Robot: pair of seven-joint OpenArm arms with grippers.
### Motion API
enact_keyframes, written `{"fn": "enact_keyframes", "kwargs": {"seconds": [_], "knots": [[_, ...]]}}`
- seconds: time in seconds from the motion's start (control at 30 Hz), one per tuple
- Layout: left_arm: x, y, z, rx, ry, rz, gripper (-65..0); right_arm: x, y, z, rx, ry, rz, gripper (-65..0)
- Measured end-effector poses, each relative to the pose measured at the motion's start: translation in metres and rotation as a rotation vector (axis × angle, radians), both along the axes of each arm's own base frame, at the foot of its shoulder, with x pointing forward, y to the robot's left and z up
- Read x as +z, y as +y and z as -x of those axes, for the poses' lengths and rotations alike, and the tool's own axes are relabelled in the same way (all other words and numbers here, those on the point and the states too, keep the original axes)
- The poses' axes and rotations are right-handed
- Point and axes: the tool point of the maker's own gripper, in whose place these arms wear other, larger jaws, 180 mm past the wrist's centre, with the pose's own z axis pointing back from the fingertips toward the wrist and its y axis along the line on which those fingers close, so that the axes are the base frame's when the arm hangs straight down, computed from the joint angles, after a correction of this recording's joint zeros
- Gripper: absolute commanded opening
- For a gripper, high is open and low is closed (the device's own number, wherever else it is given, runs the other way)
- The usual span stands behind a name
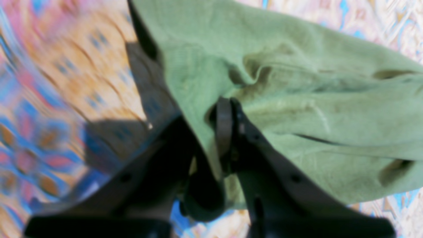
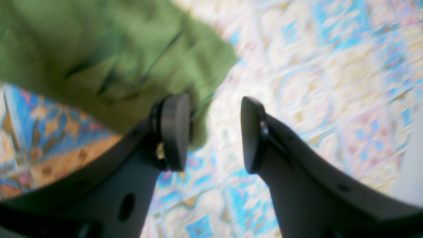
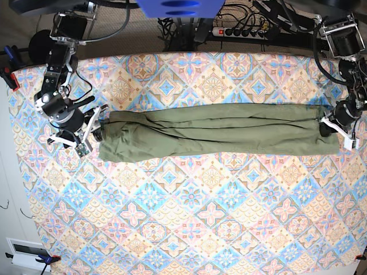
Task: Layout the t-shirt on the table in an organized manner, then fold the t-shirt properly
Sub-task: 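Release the shirt end with the left gripper and reach for it again, then fold the shirt end with the left gripper toward the right gripper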
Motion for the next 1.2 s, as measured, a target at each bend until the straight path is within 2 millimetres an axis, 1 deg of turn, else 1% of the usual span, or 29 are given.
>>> {"fn": "enact_keyframes", "kwargs": {"seconds": [0.03, 0.1, 0.13, 0.17, 0.23, 0.3, 0.33, 0.4, 0.57, 0.67, 0.9, 1.0, 1.1, 1.2], "knots": [[0.002, 0.003, 0.0, 0.001, -0.008, -0.009, -65.0, 0.004, 0.001, -0.001, 0.005, -0.016, -0.003, -40.3], [0.005, 0.005, 0.002, -0.005, -0.001, -0.032, -65.0, 0.004, 0.002, -0.001, 0.006, -0.016, -0.003, -40.3], [0.008, 0.003, 0.003, -0.017, -0.006, -0.05, -65.0, 0.002, 0.001, 0.001, 0.004, -0.007, 0.0, -40.3], [0.013, -0.004, 0.004, -0.042, -0.017, -0.062, -65.0, 0.0, 0.001, 0.002, 0.002, 0.0, 0.002, -40.3], [0.026, -0.028, -0.001, -0.094, -0.071, -0.07, -65.0, 0.001, 0.0, 0.002, 0.001, -0.001, 0.004, -40.3], [0.036, -0.065, -0.003, -0.155, -0.136, -0.039, -65.0, 0.002, 0.001, 0.001, 0.004, -0.007, -0.002, -40.3], [0.038, -0.081, -0.002, -0.184, -0.147, -0.023, -65.0, 0.002, 0.001, 0.001, 0.004, -0.007, -0.001, -40.3], [0.034, -0.107, 0.003, -0.221, -0.122, 0.01, -65.0, 0.002, 0.001, 0.001, 0.003, -0.006, 0.0, -40.3], [0.029, -0.151, 0.004, -0.264, -0.121, 0.064, -65.0, 0.002, 0.001, 0.001, 0.002, -0.006, 0.0, -40.3], [0.022, -0.176, 0.006, -0.295, -0.115, 0.112, -65.0, 0.002, 0.0, 0.001, 0.002, -0.005, 0.0, -40.3], [0.016, -0.203, 0.007, -0.279, -0.124, 0.193, -64.9, 0.011, 0.002, -0.001, 0.009, -0.033, 0.008, -40.3], [0.012, -0.21, 0.005, -0.274, -0.118, 0.216, -57.6, 0.011, 0.002, -0.001, 0.009, -0.033, 0.008, -40.3], [0.01, -0.221, 0.0, -0.299, -0.114, 0.227, -52.4, 0.011, 0.002, -0.001, 0.009, -0.033, 0.008, -40.3], [0.011, -0.235, 0.0, -0.32, -0.121, 0.26, -47.7, 0.011, 0.002, -0.001, 0.009, -0.034, 0.008, -40.3]]}}
